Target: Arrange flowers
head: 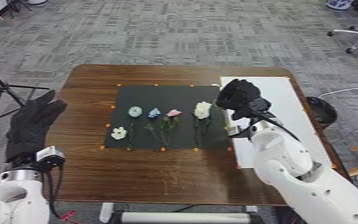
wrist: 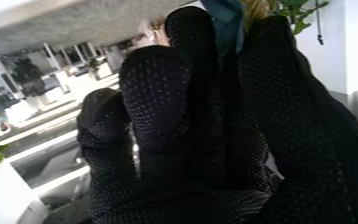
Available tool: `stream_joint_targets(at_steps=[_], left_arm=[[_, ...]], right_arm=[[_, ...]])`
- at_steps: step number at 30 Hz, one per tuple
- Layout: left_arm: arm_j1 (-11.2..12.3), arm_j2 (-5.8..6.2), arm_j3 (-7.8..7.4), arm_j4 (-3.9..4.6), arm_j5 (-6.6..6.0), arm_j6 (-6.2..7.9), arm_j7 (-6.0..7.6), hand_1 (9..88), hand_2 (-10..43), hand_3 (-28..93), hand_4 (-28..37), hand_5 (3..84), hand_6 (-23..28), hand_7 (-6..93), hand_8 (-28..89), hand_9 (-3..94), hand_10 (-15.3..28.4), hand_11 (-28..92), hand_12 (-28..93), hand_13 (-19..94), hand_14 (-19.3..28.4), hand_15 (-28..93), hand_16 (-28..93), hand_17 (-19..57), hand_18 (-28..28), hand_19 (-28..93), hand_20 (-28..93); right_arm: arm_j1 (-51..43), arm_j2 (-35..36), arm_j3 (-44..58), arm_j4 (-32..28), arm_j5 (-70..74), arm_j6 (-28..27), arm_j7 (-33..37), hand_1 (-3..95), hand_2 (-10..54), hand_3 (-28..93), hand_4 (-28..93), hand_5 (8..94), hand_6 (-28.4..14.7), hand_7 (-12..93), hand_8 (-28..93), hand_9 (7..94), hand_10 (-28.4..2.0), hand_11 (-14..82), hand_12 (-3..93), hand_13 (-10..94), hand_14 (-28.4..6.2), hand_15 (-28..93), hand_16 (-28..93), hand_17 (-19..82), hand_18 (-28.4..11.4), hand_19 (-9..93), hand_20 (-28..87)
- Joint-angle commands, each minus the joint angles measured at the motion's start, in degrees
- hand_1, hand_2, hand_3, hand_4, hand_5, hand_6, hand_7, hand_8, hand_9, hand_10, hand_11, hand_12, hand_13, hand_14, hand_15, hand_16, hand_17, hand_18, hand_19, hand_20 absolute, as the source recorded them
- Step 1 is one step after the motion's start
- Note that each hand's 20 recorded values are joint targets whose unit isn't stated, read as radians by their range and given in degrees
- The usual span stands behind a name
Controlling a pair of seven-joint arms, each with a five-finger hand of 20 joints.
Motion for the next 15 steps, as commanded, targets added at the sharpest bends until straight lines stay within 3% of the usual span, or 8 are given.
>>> stream_joint_targets(at_steps=[1, 15], left_arm=[[0.5, -0.61, -0.07, -0.21, 0.01, -0.30, -0.28, 23.6, 9.6, 68, -28.3, 48.0, 3.6, 10.8, -7, 50.5, 15.2, 20, 9, 40, 17.9, 19, -1, 6.3, 13.7, 12, 16], [-0.4, -0.32, 0.77, 0.39, 0.25, -1.14, -1.51, 23.4, 9.4, 68, -28.3, 47.8, 3.7, 10.7, -7, 50.4, 15.3, 20, 9, 40, 18.2, 19, -1, 5.9, 13.7, 12, 17]], right_arm=[[-1.6, -1.4, -2.2, 0.9, -1.4, -0.9, 0.3, 57.2, -9.5, 58, -16, 80.3, 1.2, 17, 5, 86.8, -12.2, 13.7, 24.1, 77, -9.5, 57, 34, 41, -22.8, 81, 57], [-1.2, -2.3, -3.1, 2.3, -2.2, -3.8, -0.3, 55.9, -8.9, 58, -15, 79.1, 1.8, 17, 5, 82.3, -12.4, 12.1, 23.3, 76, -9.7, 57, 34, 40, -22.6, 81, 57]])
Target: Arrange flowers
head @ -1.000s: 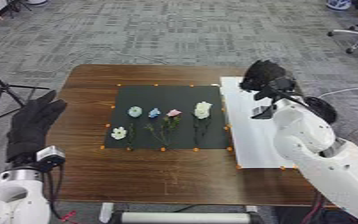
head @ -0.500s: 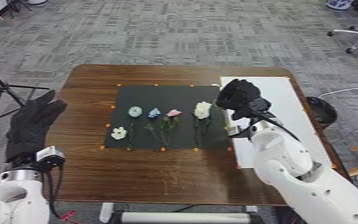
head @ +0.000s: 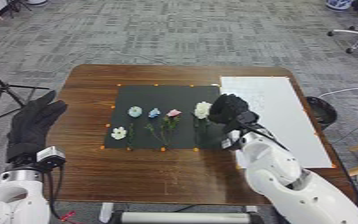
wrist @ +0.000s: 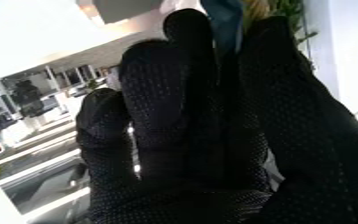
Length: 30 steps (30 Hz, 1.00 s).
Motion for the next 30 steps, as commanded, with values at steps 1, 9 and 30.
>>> stream_joint_targets(at_steps=[1, 9, 30], left_arm=[[-0.4, -0.24, 0.62, 0.28, 0.28, -1.06, -1.30, 23.4, 9.4, 68, -28.3, 47.8, 3.7, 10.7, -7, 50.4, 15.2, 20, 9, 40, 18.2, 19, -1, 5.9, 13.7, 12, 17], [-0.6, -0.03, 0.62, 0.41, 0.31, -1.18, -1.49, 23.3, 9.3, 68, -28.3, 47.6, 3.7, 10.6, -7, 50.3, 15.2, 20, 9, 39, 18.3, 20, -1, 5.8, 13.7, 12, 16], [-1.1, -0.43, 0.92, 0.47, 0.47, -1.22, -1.34, 23.7, 9.1, 68, -28.3, 47.5, 3.9, 10.4, -7, 50.2, 15.2, 20, 9, 39, 18.4, 20, -1, 5.5, 13.7, 12, 16]], right_arm=[[-0.3, -0.8, 0.1, 0.4, -0.7, -1.6, -0.2, 55.7, -8.8, 58, -15, 78.7, 1.8, 17, 5, 81.7, -12.4, 12.2, 23.2, 76, -9.7, 57, 34, 40, -22.5, 81, 57], [-0.7, -0.6, 0.5, 0.4, -0.7, -2.3, -0.2, 53.6, -8.8, 57, -14, 77.1, 1.1, 16, 5, 79.1, -12.9, 14.5, 19.5, 75, -10.1, 57, 34, 39, -22.7, 81, 57], [-0.3, 2.3, 0.2, 0.7, -1.6, -5.6, -1.4, 50.6, -9.5, 57, -12, 74.1, 0.4, 15, 5, 71.7, -14.1, 14.1, 16.6, 73, -10.7, 58, 33, 38, -23.0, 80, 58]])
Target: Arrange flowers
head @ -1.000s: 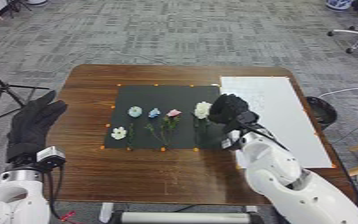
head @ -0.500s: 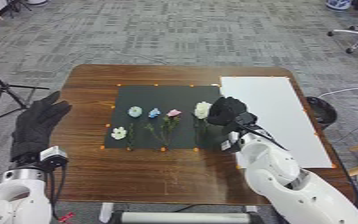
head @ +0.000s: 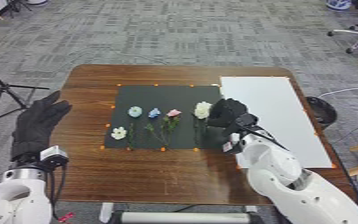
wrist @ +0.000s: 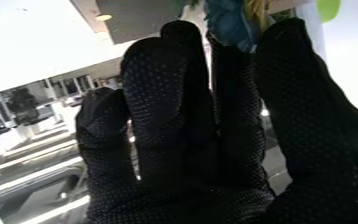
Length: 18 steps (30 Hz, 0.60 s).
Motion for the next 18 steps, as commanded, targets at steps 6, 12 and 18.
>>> stream_joint_targets(at_steps=[6, 12, 18], left_arm=[[-0.1, -0.55, 0.08, -0.06, 0.35, -0.44, -0.30, 23.9, 9.1, 68, -28.3, 47.5, 3.8, 10.6, -7, 50.1, 15.1, 20, 9, 39, 18.4, 20, -1, 5.5, 13.6, 12, 16], [0.3, -0.71, -0.09, -0.23, 0.31, -0.80, -0.05, 24.0, 9.1, 68, -28.3, 47.5, 3.8, 10.6, -7, 50.1, 15.1, 20, 9, 39, 18.4, 20, -1, 5.5, 13.6, 12, 16], [0.6, -0.69, -0.21, -0.25, 0.47, -0.43, 0.61, 23.9, 9.0, 68, -28.3, 47.5, 3.8, 10.7, -7, 50.2, 15.1, 20, 9, 39, 18.4, 20, -1, 5.5, 13.7, 12, 16]], right_arm=[[0.1, 1.5, 0.2, 0.3, -1.5, -2.8, -0.5, 47.1, -9.5, 61, -13, 70.1, 0.3, 15, 3, 67.5, -14.3, 12.4, 16.0, 73, -11.1, 58, 33, 37, -23.2, 80, 58], [0.7, 1.6, 1.9, -0.5, -1.1, -3.1, -0.4, 44.0, -9.5, 64, -14, 67.5, 0.5, 15, 0, 65.5, -14.3, 11.7, 16.0, 72, -11.3, 58, 33, 37, -23.2, 80, 58], [-1.3, 2.8, 11.0, -6.1, 4.7, 1.2, -1.6, 38.0, -9.5, 66, -13, 64.6, -0.6, 15, -9, 63.4, -15.4, 10.7, 16.1, 69, -12.8, 56, 32, 34, -23.2, 76, 57]])
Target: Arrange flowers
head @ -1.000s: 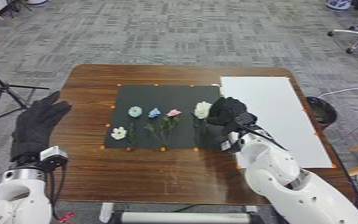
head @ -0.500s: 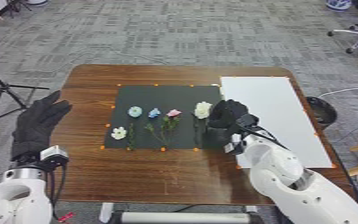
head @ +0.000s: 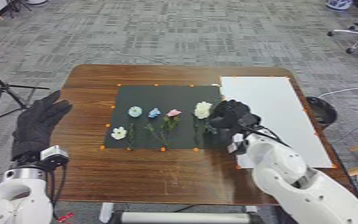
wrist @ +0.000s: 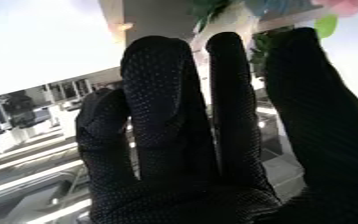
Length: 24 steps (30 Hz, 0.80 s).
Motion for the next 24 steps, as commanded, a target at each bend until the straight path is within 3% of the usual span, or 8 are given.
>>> stream_joint_targets(at_steps=[1, 6, 8, 12, 16, 18, 22, 24], left_arm=[[0.6, -0.45, -0.10, -0.20, 0.39, -0.26, 0.80, 23.9, 8.9, 68, -28.3, 47.5, 3.8, 10.7, -7, 50.2, 15.1, 20, 9, 39, 18.4, 20, -1, 5.5, 13.7, 12, 16], [1.4, -0.18, -0.04, -1.01, 2.61, 0.89, 3.09, 23.4, 8.3, 68, -28.3, 47.7, 3.9, 10.5, -7, 50.3, 15.2, 20, 9, 39, 17.7, 18, -2, 7.1, 11.6, 10, 16], [2.2, -0.09, 0.10, -1.64, 4.32, 2.40, 4.66, 22.7, 8.0, 68, -28.3, 47.8, 4.0, 10.3, -7, 50.4, 15.3, 20, 8, 38, 17.0, 16, -2, 7.9, 10.3, 9, 15], [3.7, -0.48, -0.27, -3.42, 7.53, 3.33, 6.79, 20.6, 7.8, 68, -28.3, 48.3, 4.2, 9.8, -7, 49.5, 15.5, 18, 7, 35, 15.0, 11, -3, 8.6, 7.2, 5, 15], [3.0, -0.08, 0.26, -4.12, 10.87, 3.11, 8.89, 19.6, 8.2, 68, -28.3, 48.8, 4.3, 9.3, -7, 49.3, 15.5, 18, 7, 34, 14.3, 9, -3, 8.9, 6.5, 3, 15], [2.5, 0.28, 0.53, -4.33, 11.80, 2.62, 9.83, 19.2, 8.4, 68, -28.3, 49.0, 4.2, 9.3, -7, 49.3, 15.6, 18, 7, 33, 14.0, 9, -3, 8.9, 6.4, 3, 15], [1.3, 0.88, 1.90, -4.07, 13.29, 1.21, 10.12, 18.9, 8.4, 68, -28.3, 49.1, 4.2, 9.2, -7, 49.1, 15.5, 17, 7, 33, 13.5, 9, -2, 9.0, 6.3, 3, 16], [1.0, 0.35, 2.36, -3.87, 15.46, 0.00, 10.20, 18.8, 8.3, 68, -28.3, 49.0, 4.1, 9.2, -7, 49.1, 15.4, 17, 7, 33, 13.4, 9, -2, 9.0, 6.3, 2, 16]], right_arm=[[-3.0, 1.7, 13.0, -7.5, 10.6, 4.9, -3.5, 36.5, -9.5, 66, -13, 64.4, -1.0, 14, -9, 63.0, -15.4, 10.6, 16.2, 68, -13.1, 54, 31, 33, -23.2, 74, 56], [-16.0, -1.2, 36.8, -13.2, 48.9, -7.0, -17.2, 25.6, -0.7, 66, -14, 60.0, -2.2, 12, -8, 57.7, -16.1, 8.3, 16.2, 55, -15.9, 30, 26, 26, -18.9, 50, 43], [-20.7, -2.6, 41.7, -15.2, 61.9, -5.6, -19.5, 21.5, 1.9, 65, -15, 57.2, -2.5, 11, -8, 54.7, -15.8, 7.1, 15.3, 50, -16.2, 17, 26, 26, -16.8, 37, 37], [-24.3, -6.6, 44.3, -17.0, 77.9, -2.0, -23.4, 12.6, 5.9, 65, -15, 48.0, -2.4, 6, -7, 46.4, -15.7, 5.2, 13.0, 37, -16.0, 9, 22, 21, -16.4, 17, 30], [-26.8, -11.2, 44.5, -17.6, 73.8, -3.6, -28.7, 7.5, 7.4, 67, -16, 38.9, -1.5, 4, -7, 38.3, -15.0, 3.1, 10.7, 27, -14.3, 5, 18, 16, -14.7, 8, 25], [-27.7, -14.3, 44.6, -17.3, 68.1, -5.7, -30.0, 5.3, 8.2, 67, -17, 35.4, -0.9, 4, -7, 35.2, -14.7, 2.3, 9.6, 23, -13.1, 3, 15, 12, -13.7, 6, 23], [-30.8, -19.7, 45.6, -17.3, 62.7, -10.9, -30.1, 2.5, 9.7, 65, -18, 33.1, -1.0, 4, -7, 32.4, -14.1, 1.5, 8.8, 20, -12.0, 1, 14, 9, -12.9, 5, 21], [-32.4, -21.2, 45.6, -17.4, 62.9, -11.8, -30.5, 1.6, 10.2, 64, -19, 32.6, -1.3, 3, -7, 31.7, -13.9, 1.4, 8.6, 19, -12.1, 0, 13, 8, -12.8, 5, 21]])
